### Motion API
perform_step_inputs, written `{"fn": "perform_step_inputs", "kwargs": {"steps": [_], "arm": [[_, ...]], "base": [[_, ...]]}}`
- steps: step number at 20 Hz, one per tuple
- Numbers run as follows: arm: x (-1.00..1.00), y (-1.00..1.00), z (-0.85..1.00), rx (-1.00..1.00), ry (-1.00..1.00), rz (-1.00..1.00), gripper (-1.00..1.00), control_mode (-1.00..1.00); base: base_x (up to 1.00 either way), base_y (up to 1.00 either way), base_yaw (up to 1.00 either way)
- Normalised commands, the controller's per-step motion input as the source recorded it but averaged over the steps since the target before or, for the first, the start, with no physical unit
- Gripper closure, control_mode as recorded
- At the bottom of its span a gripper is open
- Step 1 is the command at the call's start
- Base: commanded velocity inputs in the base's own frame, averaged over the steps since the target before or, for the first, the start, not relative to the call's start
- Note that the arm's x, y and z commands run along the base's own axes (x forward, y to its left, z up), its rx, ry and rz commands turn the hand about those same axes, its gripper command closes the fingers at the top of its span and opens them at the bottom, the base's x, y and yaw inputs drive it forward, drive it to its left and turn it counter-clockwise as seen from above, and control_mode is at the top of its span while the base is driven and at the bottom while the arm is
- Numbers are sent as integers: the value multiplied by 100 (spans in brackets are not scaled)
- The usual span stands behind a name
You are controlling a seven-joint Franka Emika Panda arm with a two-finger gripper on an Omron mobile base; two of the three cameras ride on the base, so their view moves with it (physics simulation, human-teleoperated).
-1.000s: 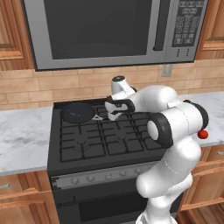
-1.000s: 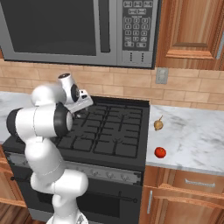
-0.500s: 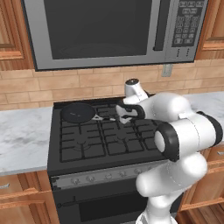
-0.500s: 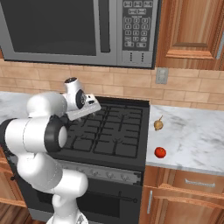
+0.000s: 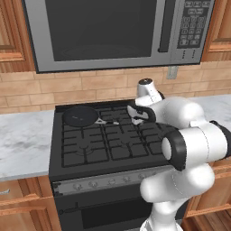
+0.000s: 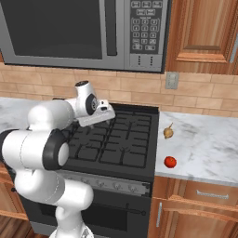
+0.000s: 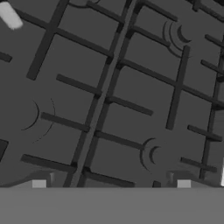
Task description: Place the pan on the rear left burner on the stove. Then place the tomato and the onion in the pan and turn on the rear left burner.
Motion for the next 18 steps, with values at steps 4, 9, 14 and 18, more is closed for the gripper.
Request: {"fn": "perform_step_inputs", "kwargs": {"steps": [4, 9, 14, 18], "arm": [[-21, -43, 0, 0, 0, -14, -100, -100], [-22, -45, 0, 1, -4, -12, -100, -100], [-20, -46, 6, 4, -10, -11, -100, -100], [-14, -46, 10, 5, -12, -11, -100, -100]], "base": [[0, 0, 0], [0, 0, 0], [0, 0, 0], [0, 0, 0]]}}
